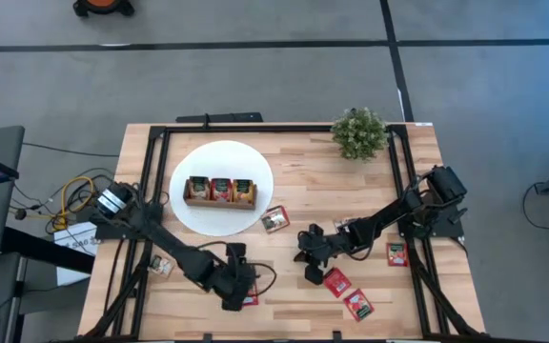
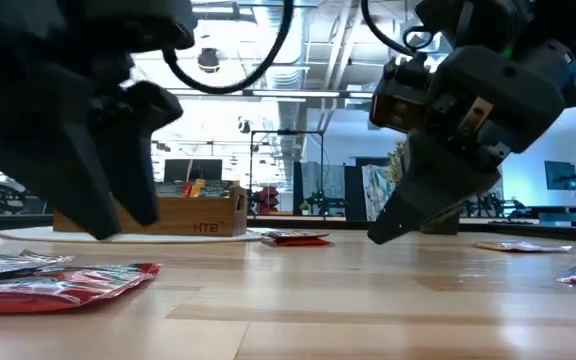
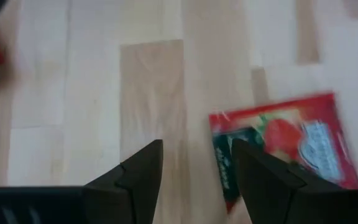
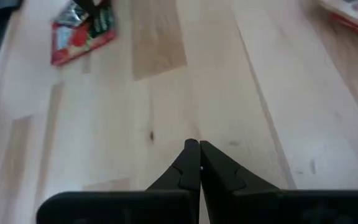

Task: Pick & Place Tea
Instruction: Put the red tea bag into the middle section of the wooden organizer

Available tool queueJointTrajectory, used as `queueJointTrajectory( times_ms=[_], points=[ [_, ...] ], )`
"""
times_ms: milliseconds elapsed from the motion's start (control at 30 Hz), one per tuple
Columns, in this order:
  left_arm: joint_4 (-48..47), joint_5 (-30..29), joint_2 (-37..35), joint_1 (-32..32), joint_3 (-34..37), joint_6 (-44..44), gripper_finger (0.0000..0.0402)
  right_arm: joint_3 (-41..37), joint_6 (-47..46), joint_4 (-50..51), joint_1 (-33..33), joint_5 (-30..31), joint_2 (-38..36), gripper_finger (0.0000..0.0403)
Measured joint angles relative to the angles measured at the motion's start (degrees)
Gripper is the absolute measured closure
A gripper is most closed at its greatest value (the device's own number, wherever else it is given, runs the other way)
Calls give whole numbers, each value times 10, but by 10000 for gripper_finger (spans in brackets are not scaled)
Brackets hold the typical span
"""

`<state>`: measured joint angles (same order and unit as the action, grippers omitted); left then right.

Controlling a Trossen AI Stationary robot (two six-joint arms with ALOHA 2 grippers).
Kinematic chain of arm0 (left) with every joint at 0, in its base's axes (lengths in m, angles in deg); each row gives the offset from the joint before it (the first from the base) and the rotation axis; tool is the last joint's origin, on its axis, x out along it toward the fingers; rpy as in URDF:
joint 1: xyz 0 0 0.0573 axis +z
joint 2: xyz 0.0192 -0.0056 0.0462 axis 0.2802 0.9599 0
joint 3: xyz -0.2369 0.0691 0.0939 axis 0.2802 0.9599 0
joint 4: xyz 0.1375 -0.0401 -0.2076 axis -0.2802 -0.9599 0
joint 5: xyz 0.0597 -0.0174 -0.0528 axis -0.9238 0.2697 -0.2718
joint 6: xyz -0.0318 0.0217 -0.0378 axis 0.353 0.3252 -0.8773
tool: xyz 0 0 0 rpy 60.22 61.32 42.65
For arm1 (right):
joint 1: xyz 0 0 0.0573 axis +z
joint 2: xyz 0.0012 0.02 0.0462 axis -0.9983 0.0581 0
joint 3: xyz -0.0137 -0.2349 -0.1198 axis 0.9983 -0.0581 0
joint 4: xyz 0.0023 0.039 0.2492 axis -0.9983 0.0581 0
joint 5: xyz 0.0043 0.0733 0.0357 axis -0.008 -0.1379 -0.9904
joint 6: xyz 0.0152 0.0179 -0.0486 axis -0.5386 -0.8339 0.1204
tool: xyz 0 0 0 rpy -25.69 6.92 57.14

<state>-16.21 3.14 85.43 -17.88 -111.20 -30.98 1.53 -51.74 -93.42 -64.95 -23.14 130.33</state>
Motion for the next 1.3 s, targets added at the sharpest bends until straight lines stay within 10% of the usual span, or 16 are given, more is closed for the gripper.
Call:
queueJointTrajectory(
  times_ms=[400,800,1300],
  points=[
    [48,42,42,0,-1,-19,257,0,15,-12,0,-1,0,403],
    [9,-173,31,20,1,16,304,0,15,-12,0,-1,0,403],
    [18,-45,16,47,0,-70,207,0,16,-12,0,-2,0,403]
  ],
)
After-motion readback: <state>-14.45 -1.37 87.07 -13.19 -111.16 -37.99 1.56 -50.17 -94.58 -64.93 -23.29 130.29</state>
